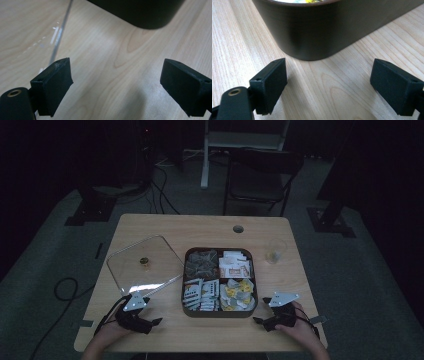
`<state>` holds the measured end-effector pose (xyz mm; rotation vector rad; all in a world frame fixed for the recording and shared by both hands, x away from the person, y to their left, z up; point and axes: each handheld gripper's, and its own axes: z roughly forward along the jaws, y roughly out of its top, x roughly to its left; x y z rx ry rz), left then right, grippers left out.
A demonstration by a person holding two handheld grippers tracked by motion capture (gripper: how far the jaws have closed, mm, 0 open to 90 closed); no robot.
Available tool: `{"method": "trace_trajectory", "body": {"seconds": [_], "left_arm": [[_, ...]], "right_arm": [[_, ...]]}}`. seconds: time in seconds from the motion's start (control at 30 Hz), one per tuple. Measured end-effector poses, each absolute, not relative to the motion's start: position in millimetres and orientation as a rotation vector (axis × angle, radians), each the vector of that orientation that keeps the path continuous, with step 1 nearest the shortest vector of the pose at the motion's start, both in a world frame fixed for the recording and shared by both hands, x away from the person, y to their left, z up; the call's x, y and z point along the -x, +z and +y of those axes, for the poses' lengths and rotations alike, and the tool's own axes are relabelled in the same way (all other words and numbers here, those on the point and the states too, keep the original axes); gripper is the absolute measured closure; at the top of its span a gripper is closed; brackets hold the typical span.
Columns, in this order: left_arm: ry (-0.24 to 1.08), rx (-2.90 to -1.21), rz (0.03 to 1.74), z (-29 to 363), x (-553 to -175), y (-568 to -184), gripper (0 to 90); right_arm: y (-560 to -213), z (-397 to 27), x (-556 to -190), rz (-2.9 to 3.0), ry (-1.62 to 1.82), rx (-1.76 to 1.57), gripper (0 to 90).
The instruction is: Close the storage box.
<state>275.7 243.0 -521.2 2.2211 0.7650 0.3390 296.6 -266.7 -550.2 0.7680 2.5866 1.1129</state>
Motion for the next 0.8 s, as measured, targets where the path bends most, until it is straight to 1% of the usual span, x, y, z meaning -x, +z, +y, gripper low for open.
{"method": "trace_trajectory", "body": {"seconds": [0.3,0.37,0.4,0.43,0.67,0.8], "left_arm": [[0.369,-2.17,0.839,245.4,-290.2,-511.2,9.9],[0.383,-2.155,0.866,245.3,-295.5,-509.3,6.5],[0.387,-2.15,0.875,245.3,-298.3,-508.3,6.3],[0.402,-2.147,0.885,245.3,-301.1,-507.3,3.2],[0.421,-2.122,0.939,245.4,-318.9,-507.4,3.1],[0.456,-2.102,0.994,247.9,-327.4,-508.5,3.2]], "right_arm": [[-550.2,-266.7,-296.6,2.587,1.113,-0.769,13.6],[-550.2,-266.7,-296.6,2.587,1.113,-0.769,13.6],[-550.2,-266.7,-296.6,2.587,1.113,-0.769,13.6],[-550.2,-266.7,-296.6,2.587,1.113,-0.769,13.6],[-550.2,-266.7,-296.6,2.587,1.112,-0.769,13.6],[-550.2,-266.6,-296.6,2.586,1.114,-0.768,13.6]]}}
